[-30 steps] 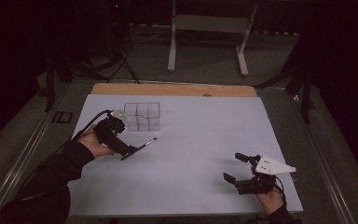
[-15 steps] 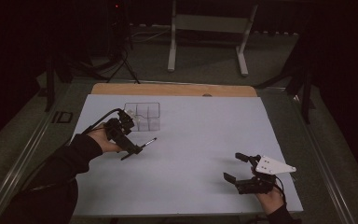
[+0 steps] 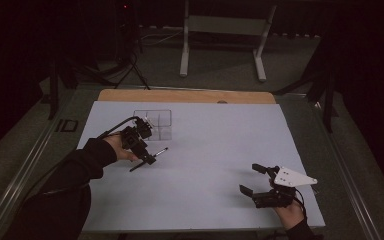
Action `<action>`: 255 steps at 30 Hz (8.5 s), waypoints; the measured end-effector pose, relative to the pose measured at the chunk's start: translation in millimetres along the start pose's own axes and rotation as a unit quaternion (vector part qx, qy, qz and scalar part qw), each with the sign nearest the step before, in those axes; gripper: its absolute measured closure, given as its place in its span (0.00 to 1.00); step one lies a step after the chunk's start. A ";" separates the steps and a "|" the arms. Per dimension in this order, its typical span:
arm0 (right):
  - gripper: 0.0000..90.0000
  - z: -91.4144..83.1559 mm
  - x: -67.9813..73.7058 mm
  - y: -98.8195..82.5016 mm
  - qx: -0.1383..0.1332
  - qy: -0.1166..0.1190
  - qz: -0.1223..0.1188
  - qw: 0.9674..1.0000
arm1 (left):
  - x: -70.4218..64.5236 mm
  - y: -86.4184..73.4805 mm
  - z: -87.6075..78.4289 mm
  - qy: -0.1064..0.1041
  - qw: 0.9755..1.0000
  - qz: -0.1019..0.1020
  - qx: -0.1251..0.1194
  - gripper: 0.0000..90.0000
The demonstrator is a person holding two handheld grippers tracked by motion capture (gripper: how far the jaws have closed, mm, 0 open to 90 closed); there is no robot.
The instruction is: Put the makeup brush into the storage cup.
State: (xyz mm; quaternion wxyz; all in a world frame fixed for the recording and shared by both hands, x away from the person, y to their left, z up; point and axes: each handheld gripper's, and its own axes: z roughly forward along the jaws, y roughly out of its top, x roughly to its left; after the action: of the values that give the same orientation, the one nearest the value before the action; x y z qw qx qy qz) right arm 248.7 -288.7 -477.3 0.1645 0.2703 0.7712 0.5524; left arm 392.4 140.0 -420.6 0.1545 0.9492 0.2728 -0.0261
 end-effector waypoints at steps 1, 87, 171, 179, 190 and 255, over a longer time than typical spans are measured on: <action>0.14 0.0 0.0 0.0 0.000 0.000 0.000 1.000 | 0.2 1.2 2.0 0.000 1.000 -0.001 0.003 0.33; 0.14 2.5 -0.2 -1.0 0.011 0.001 0.000 1.000 | 17.1 24.3 76.6 0.062 0.997 0.008 0.041 0.94; 0.14 1.7 -2.9 -0.6 0.006 -0.007 0.008 1.000 | -44.0 -24.2 -91.3 0.118 0.928 0.004 -0.352 0.95; 0.14 2.9 -2.8 -0.3 0.007 -0.006 0.007 1.000 | -47.5 -25.7 -96.8 0.144 0.908 -0.004 -0.394 0.95; 0.14 3.9 -2.8 0.3 0.006 -0.004 0.004 1.000 | -42.9 -25.8 -98.6 0.160 0.879 -0.040 -0.447 0.95; 0.14 6.7 -3.9 -0.2 0.007 0.007 0.009 1.000 | 18.7 7.3 -90.4 0.210 0.786 -0.074 -0.576 0.95</action>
State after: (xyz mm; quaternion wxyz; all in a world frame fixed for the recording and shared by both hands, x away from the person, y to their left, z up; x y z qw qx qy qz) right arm 255.5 -285.9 -479.9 0.1518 0.2746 0.7735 0.5507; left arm 409.0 171.4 -335.2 0.6092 0.6428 0.3321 0.3246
